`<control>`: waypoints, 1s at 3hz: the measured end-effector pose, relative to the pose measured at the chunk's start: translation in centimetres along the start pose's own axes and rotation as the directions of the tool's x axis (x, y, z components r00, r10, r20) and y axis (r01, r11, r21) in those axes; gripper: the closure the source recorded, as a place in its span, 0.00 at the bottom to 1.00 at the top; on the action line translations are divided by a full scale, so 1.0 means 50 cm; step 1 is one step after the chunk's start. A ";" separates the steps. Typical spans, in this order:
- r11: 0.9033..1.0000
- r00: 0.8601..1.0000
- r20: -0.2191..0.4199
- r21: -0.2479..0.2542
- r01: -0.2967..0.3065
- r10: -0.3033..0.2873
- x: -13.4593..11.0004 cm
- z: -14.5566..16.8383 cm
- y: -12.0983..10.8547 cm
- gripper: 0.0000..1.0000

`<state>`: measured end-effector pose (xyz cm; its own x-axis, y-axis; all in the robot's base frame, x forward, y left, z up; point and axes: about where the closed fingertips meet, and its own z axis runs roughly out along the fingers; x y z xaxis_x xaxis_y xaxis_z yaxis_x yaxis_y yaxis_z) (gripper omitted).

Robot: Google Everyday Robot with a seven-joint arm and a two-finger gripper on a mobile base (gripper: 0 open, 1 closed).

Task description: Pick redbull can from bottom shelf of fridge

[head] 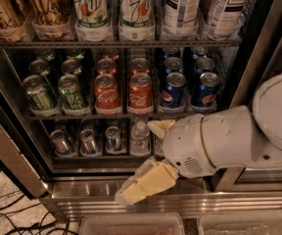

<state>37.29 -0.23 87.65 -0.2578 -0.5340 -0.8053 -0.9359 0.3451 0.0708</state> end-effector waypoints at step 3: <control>0.968 0.995 0.075 0.238 -0.078 0.062 0.109 0.050 -0.069 0.00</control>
Offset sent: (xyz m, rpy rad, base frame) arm 0.0477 -0.0382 -0.0552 -0.0181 -0.3814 -0.2335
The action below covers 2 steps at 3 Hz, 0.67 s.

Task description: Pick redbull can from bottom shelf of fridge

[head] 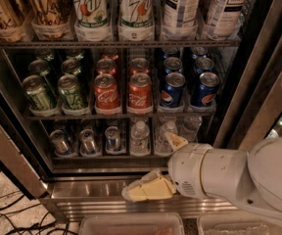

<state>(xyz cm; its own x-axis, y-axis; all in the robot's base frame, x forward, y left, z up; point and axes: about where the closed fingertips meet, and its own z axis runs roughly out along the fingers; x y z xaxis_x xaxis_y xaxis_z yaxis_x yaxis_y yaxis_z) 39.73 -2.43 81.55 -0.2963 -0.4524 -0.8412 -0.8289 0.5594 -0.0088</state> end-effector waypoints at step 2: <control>0.995 0.967 0.251 0.093 0.026 -0.049 -0.013 0.041 -0.076 0.00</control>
Offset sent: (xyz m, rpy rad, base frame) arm 0.0605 -0.0080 -0.0185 0.0416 -0.5986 0.1752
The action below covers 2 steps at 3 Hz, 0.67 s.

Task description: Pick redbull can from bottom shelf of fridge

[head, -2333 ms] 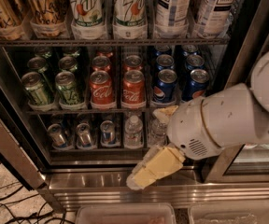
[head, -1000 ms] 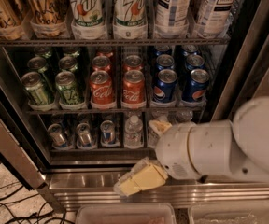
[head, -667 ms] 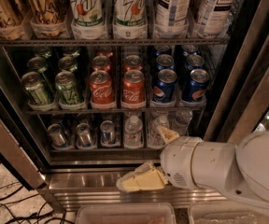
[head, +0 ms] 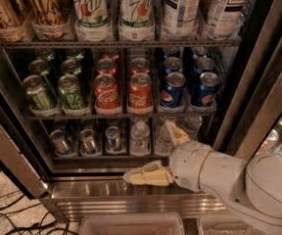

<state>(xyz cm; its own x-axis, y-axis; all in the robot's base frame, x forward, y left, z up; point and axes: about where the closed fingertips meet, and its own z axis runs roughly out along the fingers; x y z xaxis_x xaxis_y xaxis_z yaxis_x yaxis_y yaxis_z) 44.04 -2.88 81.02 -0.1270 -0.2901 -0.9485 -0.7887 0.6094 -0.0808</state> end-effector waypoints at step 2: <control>0.968 0.975 0.063 -0.120 0.221 -0.215 0.084 0.053 0.020 0.00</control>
Offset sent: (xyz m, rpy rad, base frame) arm -0.0027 0.0129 -0.0883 -0.0652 -0.1709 0.2432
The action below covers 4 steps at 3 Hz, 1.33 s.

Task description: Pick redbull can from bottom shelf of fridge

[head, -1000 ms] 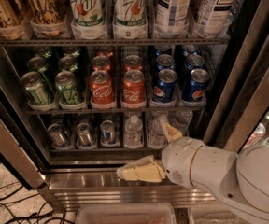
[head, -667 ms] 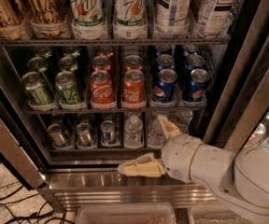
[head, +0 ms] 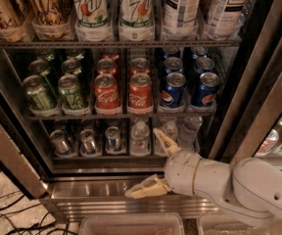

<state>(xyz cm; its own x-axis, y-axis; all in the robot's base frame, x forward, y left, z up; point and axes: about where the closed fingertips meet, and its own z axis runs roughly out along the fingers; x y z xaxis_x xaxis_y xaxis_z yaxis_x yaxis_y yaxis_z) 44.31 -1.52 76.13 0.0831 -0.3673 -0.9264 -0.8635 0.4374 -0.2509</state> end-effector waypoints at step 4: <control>0.993 0.970 0.243 0.102 -0.056 0.030 -0.033 0.104 0.037 0.00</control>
Offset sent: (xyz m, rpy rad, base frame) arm 0.0133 0.0079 -0.0058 0.1537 -0.0030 0.0012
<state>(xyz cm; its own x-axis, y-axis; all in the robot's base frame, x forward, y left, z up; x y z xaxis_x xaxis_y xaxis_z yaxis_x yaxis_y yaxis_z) 45.18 4.19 75.74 0.1753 -0.1440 -0.9739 -0.8116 0.5388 -0.2257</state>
